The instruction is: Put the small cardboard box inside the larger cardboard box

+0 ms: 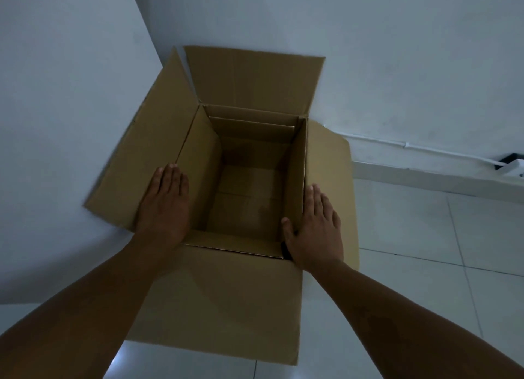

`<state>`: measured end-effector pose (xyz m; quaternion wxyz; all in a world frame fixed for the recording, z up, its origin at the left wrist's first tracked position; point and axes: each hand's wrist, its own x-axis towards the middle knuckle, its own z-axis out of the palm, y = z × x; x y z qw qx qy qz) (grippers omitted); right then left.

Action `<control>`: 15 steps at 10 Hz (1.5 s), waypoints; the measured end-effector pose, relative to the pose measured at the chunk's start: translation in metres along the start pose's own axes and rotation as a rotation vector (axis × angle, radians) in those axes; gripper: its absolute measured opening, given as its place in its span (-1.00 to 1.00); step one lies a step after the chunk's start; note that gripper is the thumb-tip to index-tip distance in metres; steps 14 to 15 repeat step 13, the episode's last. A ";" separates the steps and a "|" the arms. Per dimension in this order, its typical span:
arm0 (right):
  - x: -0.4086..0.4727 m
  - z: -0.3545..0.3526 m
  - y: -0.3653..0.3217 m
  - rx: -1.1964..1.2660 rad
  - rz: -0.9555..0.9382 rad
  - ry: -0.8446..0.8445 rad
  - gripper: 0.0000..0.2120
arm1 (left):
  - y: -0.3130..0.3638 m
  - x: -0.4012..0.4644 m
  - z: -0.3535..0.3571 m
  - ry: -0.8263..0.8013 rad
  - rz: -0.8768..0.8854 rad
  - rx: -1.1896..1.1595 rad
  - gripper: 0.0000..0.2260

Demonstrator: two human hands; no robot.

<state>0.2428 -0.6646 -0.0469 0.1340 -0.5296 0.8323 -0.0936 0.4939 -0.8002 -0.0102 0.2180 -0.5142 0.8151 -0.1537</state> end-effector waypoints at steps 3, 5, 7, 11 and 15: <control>-0.009 -0.001 -0.001 0.040 -0.030 0.008 -0.28 | -0.001 -0.012 0.007 0.025 -0.009 -0.093 -0.20; -0.004 0.002 -0.005 0.034 -0.016 0.022 -0.28 | -0.003 -0.005 0.015 0.059 -0.006 -0.077 -0.23; -0.004 0.003 -0.014 0.008 0.000 0.026 -0.24 | -0.010 0.000 0.015 0.044 0.018 -0.067 -0.25; -0.004 -0.018 -0.018 -0.011 0.005 -0.111 -0.22 | -0.011 -0.008 -0.012 0.009 -0.012 -0.263 -0.30; -0.007 -0.078 -0.030 -0.034 -0.003 -0.268 -0.37 | -0.019 -0.030 -0.067 -0.158 -0.076 -0.456 -0.62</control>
